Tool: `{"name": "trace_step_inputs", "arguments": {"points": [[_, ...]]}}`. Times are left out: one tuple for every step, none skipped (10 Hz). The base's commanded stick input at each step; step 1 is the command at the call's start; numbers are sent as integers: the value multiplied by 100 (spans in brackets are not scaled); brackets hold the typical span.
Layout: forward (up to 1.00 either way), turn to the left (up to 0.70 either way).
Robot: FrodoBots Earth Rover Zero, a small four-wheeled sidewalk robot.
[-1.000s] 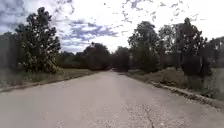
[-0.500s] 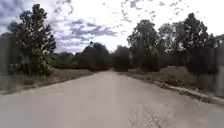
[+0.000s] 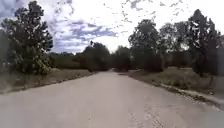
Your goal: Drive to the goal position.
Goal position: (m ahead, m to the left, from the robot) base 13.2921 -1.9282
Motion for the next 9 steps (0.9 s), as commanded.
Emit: {"name": "trace_step_inputs", "arguments": {"points": [[85, 0], [85, 0], [85, 0], [85, 0], [85, 0], [85, 0], [85, 0], [85, 0], [85, 0]]}}
